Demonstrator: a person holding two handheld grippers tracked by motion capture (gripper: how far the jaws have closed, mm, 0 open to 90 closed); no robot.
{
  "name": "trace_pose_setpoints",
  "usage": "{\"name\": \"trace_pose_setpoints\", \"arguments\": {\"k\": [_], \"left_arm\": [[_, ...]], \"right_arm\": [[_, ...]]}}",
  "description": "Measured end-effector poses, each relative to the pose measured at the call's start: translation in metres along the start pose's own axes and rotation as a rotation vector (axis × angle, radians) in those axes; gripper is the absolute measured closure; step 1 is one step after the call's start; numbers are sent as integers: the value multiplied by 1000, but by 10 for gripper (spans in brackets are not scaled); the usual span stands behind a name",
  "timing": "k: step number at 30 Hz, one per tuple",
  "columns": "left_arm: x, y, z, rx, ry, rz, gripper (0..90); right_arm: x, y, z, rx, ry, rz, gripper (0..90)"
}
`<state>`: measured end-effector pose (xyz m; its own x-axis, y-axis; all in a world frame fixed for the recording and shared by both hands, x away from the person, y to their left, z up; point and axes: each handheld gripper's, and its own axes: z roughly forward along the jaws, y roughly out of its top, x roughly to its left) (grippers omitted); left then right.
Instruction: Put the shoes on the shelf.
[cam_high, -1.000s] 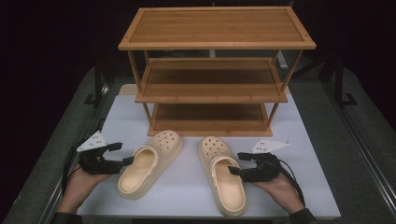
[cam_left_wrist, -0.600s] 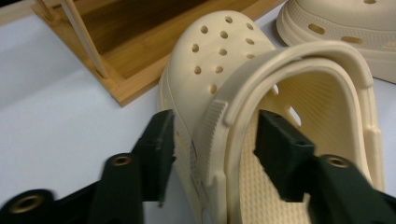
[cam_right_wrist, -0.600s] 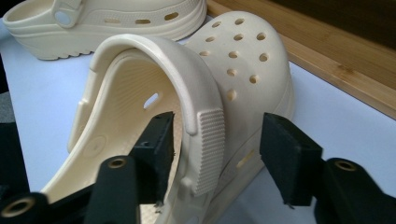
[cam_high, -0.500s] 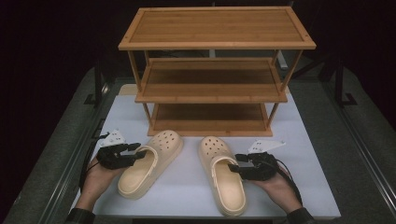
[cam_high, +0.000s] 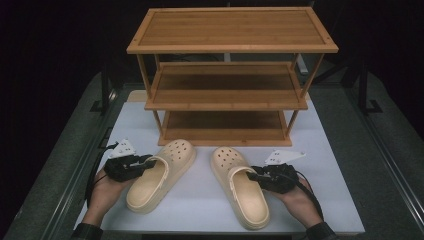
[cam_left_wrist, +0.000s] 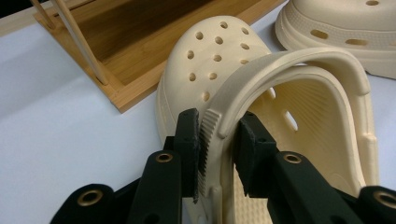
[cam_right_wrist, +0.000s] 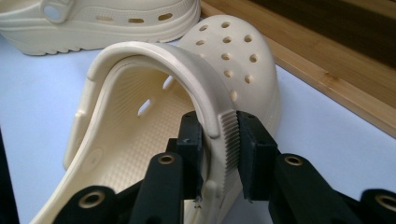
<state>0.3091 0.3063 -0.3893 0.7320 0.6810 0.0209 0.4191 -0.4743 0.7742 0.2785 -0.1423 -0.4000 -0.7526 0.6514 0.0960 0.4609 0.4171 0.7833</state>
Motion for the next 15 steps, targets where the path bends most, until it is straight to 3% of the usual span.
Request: {"name": "trace_pose_setpoints", "arguments": {"k": [15], "left_arm": [[-13, 9, 0, 2, 17, 18, 763]], "right_arm": [[-4, 3, -12, -31, -75, -19, 770]]}}
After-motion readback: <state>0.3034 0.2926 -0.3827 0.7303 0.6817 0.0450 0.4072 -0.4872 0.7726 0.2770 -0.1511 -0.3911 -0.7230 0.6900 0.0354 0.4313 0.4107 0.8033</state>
